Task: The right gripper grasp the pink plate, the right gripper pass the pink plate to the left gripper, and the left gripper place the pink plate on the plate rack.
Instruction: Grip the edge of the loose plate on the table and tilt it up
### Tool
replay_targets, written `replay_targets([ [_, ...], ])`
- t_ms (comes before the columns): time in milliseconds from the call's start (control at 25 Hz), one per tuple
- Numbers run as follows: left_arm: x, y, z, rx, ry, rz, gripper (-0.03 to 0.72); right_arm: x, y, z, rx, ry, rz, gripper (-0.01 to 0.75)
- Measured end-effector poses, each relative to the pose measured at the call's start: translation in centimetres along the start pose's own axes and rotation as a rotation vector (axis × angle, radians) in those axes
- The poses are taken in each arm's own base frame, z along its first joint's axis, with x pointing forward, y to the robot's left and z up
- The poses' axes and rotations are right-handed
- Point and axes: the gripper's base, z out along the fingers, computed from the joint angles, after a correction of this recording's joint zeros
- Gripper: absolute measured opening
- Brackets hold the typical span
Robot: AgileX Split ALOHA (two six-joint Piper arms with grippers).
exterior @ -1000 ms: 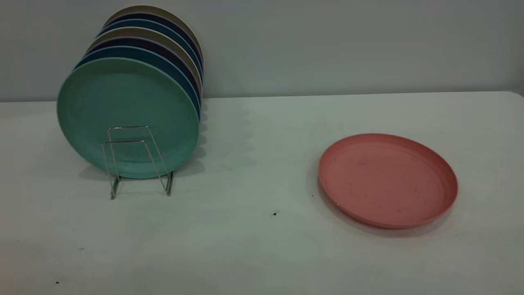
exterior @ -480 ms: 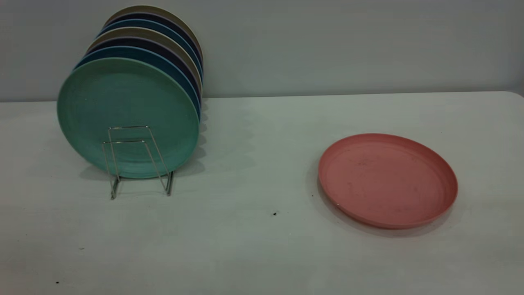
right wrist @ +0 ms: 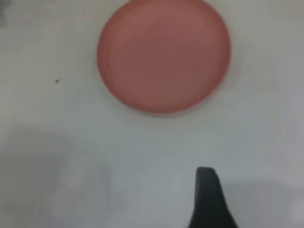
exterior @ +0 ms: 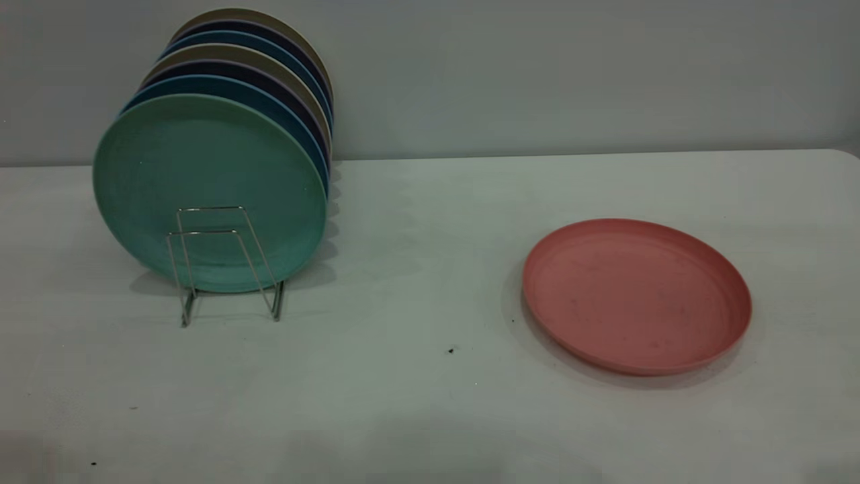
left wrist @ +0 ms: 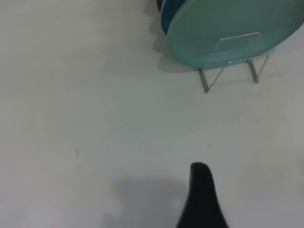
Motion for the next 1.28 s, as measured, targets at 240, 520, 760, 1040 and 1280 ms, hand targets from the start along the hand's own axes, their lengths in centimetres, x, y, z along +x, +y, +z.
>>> replay_targets([
  [240, -3.7, -2.6, 5.1, 0.214, 0.030, 0.026, 0.585, -0.8, -0.6, 6.5, -0.079, 0.068, 0.103, 0.514],
  [520, -4.2, -8.3, 12.4, 0.399, 0.091, 0.109, 0.585, -0.7, -2.1, 13.5, -0.131, 0.167, 0.140, 0.514],
  [760, -3.0, -12.6, 17.1, 0.476, 0.160, 0.199, 0.585, -1.5, -6.3, 19.0, -0.184, 0.191, 0.232, 0.511],
  [1040, -2.7, -15.3, 18.7, 0.517, 0.187, 0.240, 0.585, -1.0, -11.6, 24.5, -0.199, 0.220, 0.352, 0.510],
  [1280, -2.8, -15.3, 18.7, 0.513, 0.176, 0.236, 0.585, 0.5, -12.9, 28.5, -0.283, 0.281, 0.404, 0.510],
])
